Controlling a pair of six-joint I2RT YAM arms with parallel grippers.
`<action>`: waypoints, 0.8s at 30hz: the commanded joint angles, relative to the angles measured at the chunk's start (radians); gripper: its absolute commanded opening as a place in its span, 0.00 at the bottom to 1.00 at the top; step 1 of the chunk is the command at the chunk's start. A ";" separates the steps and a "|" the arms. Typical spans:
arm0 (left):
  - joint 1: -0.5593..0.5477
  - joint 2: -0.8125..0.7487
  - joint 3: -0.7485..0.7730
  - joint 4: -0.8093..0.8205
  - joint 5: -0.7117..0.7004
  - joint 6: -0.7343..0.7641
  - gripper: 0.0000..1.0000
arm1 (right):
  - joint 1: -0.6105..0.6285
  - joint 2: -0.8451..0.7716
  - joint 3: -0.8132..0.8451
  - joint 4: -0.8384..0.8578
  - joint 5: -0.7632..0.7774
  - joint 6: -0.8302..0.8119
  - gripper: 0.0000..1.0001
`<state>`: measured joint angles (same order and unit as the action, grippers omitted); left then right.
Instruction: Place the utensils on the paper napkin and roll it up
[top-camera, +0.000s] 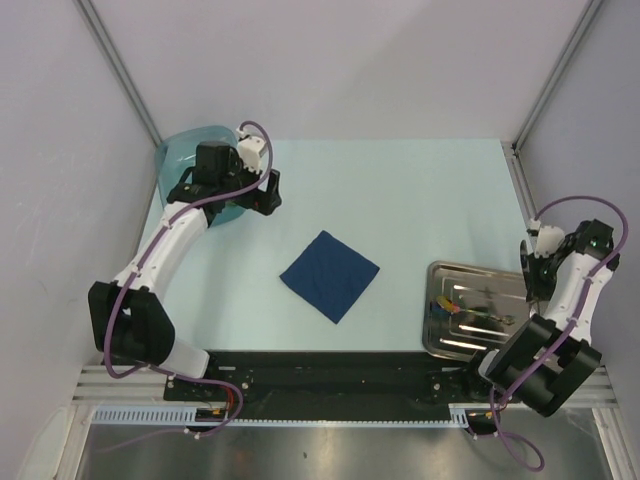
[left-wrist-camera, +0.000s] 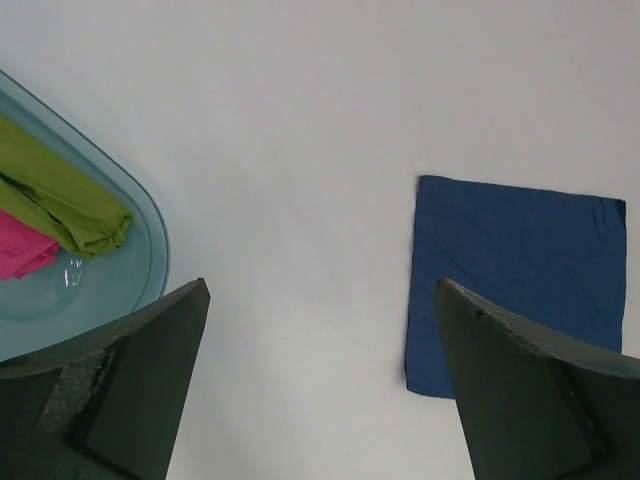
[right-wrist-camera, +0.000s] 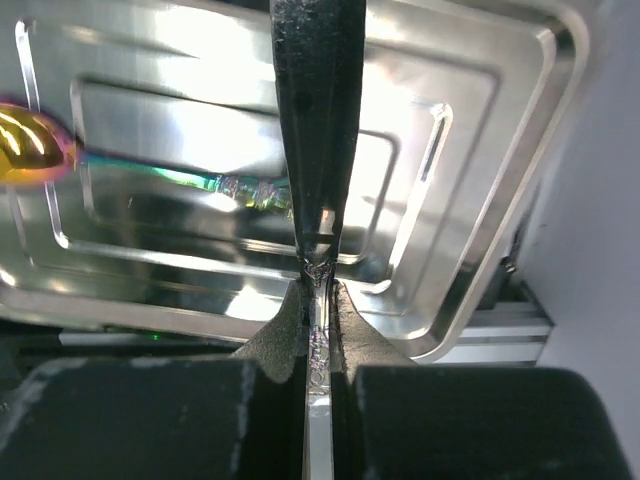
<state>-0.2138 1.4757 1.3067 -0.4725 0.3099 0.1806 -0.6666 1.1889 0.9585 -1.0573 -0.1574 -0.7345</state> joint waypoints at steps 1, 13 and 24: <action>0.019 -0.012 0.054 0.044 -0.029 -0.087 1.00 | 0.048 0.063 0.141 0.071 0.006 0.108 0.00; 0.203 -0.143 -0.099 0.246 0.070 -0.351 1.00 | 0.479 0.288 0.368 0.174 -0.005 0.474 0.00; 0.254 -0.311 -0.307 0.367 -0.011 -0.329 1.00 | 0.867 0.492 0.537 0.367 0.028 0.786 0.00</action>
<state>0.0418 1.1976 1.0245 -0.1814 0.3389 -0.1413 0.0875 1.6325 1.4300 -0.8299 -0.1425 -0.1291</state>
